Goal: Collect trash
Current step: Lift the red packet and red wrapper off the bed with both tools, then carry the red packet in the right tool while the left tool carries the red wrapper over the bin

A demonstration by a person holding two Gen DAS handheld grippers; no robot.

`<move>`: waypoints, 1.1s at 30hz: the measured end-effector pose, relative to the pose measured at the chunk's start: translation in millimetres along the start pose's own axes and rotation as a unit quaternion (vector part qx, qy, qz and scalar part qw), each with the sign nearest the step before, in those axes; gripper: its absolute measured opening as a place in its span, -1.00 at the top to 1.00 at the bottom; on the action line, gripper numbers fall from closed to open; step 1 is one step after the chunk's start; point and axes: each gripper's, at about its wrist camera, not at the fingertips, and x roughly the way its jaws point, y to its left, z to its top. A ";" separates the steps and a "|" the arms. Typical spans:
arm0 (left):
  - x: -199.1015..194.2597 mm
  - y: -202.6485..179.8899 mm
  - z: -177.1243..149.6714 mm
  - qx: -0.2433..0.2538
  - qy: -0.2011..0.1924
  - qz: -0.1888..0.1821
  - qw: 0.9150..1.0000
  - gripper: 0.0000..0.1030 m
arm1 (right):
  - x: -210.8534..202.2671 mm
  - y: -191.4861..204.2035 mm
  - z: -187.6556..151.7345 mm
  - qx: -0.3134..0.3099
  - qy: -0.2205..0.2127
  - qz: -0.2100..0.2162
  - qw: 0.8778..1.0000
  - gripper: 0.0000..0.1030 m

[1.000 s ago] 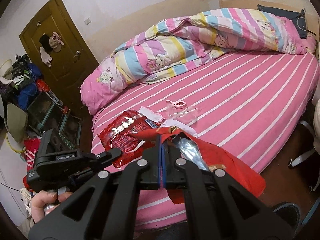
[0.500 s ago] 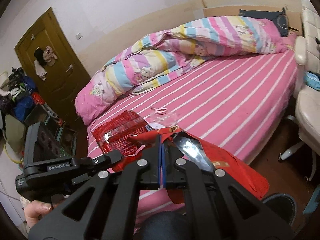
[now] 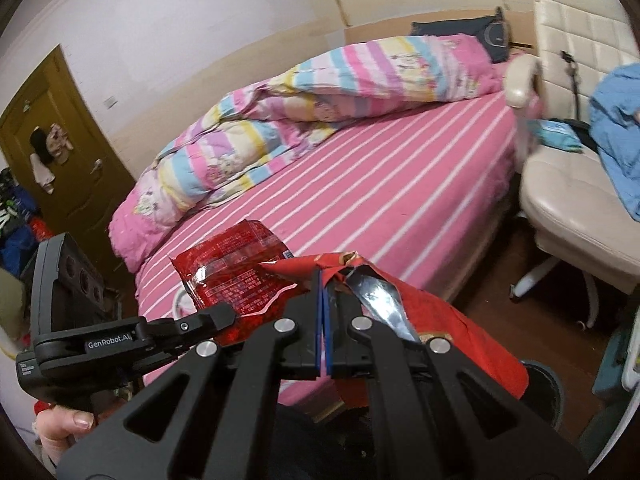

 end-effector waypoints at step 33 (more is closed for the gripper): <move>224.7 -36.6 -129.5 0.112 0.216 0.066 0.968 0.94 | -20.4 -229.7 -120.7 0.170 0.078 -0.125 0.974 0.98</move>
